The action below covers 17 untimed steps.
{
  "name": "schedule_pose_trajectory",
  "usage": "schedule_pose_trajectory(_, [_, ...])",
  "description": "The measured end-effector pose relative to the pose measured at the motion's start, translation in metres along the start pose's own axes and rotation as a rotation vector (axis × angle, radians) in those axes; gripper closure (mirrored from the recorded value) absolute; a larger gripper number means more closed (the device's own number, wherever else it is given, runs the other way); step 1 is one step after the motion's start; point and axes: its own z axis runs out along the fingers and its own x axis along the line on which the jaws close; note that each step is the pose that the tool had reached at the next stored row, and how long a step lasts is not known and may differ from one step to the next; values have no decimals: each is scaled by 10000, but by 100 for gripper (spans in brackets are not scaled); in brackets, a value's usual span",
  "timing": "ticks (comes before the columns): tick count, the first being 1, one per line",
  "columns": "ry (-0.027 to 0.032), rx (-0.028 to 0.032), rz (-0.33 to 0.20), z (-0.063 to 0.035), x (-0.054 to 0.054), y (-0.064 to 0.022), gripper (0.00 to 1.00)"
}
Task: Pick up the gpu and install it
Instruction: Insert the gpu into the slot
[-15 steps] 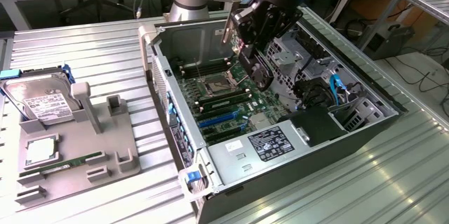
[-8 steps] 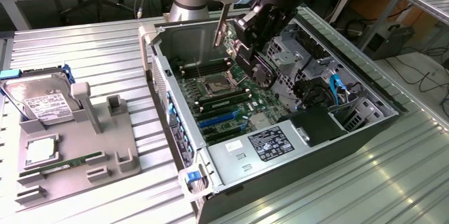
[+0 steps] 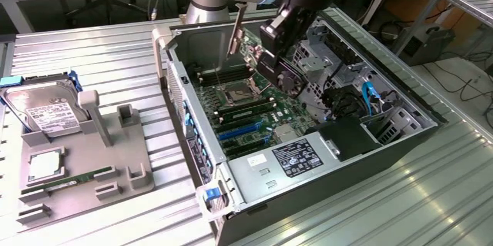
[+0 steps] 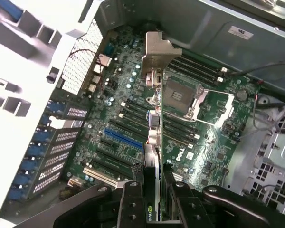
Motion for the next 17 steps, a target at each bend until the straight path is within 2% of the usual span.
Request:
schedule_pose_trajectory(6, [136,7,-1230,13,0,-1,74])
schedule_pose_trajectory(10, [250,15,-2276,26,0,-3,74])
schedule_pose_trajectory(11, [330,21,-3019,37,0,-4,74])
schedule_pose_trajectory(17, [460,31,-4230,54,0,-6,74])
